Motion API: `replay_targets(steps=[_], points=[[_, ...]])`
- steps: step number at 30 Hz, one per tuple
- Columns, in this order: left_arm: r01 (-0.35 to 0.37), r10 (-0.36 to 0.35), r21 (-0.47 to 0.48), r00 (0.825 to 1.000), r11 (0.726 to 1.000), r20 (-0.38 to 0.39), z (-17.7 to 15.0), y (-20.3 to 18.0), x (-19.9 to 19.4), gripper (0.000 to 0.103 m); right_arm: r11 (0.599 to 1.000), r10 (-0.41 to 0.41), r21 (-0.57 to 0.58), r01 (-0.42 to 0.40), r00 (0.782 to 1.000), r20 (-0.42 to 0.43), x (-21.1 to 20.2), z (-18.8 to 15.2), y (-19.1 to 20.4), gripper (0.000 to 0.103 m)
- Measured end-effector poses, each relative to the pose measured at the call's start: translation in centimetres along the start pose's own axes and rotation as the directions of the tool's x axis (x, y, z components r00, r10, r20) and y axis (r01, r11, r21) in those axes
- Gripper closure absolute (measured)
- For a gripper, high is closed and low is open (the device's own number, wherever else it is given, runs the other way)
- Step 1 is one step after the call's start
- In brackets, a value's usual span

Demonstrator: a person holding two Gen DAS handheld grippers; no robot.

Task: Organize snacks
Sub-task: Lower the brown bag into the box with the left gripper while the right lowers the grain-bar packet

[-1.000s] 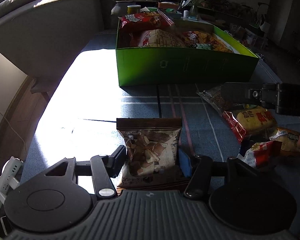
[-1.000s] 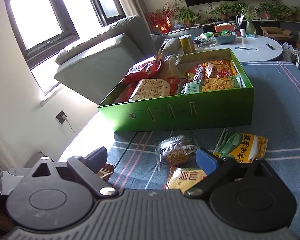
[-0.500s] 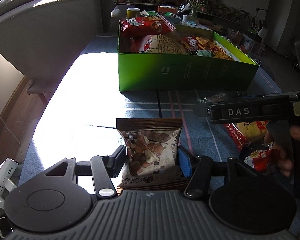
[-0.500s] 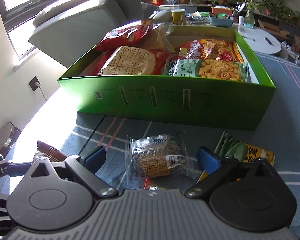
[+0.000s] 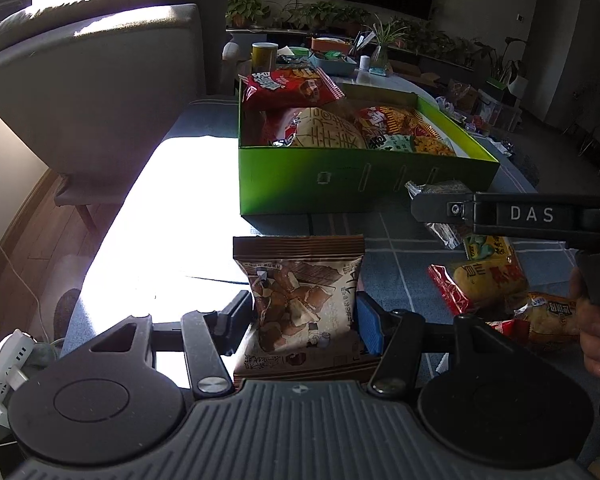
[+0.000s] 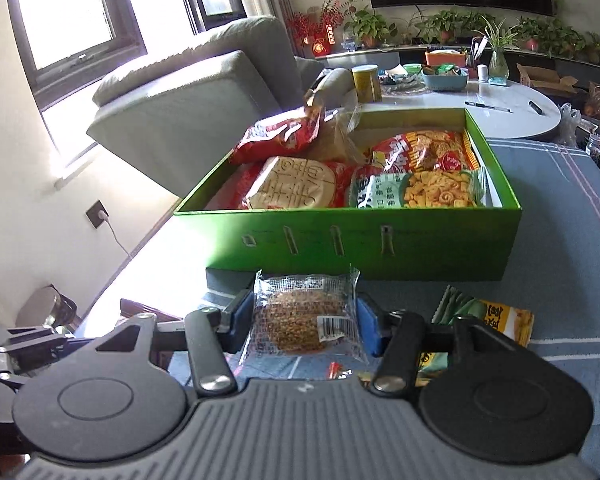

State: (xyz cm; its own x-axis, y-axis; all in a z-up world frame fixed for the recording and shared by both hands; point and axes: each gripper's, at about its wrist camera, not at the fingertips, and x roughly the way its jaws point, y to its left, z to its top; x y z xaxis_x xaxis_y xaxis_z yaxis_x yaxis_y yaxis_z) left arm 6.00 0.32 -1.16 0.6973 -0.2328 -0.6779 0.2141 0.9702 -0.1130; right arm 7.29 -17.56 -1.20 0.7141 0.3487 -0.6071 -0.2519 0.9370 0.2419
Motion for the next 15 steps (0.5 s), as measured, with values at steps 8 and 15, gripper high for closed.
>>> replay_targets(steps=[8, 15], points=[[0.019, -0.021, 0.020, 0.998, 1.000, 0.059, 2.3, -1.0, -1.1, 0.050, 0.999, 0.045, 0.000, -0.045, 0.993, 0.111, -3.2, 1.7, 0.7, 0.031], [0.028, -0.033, 0.046, 0.993, 0.999, 0.116, 4.7, -2.4, -1.5, 0.050, 0.999, 0.037, 0.021, -0.041, 0.987, 0.154, -4.1, 2.9, -0.2, 0.031]])
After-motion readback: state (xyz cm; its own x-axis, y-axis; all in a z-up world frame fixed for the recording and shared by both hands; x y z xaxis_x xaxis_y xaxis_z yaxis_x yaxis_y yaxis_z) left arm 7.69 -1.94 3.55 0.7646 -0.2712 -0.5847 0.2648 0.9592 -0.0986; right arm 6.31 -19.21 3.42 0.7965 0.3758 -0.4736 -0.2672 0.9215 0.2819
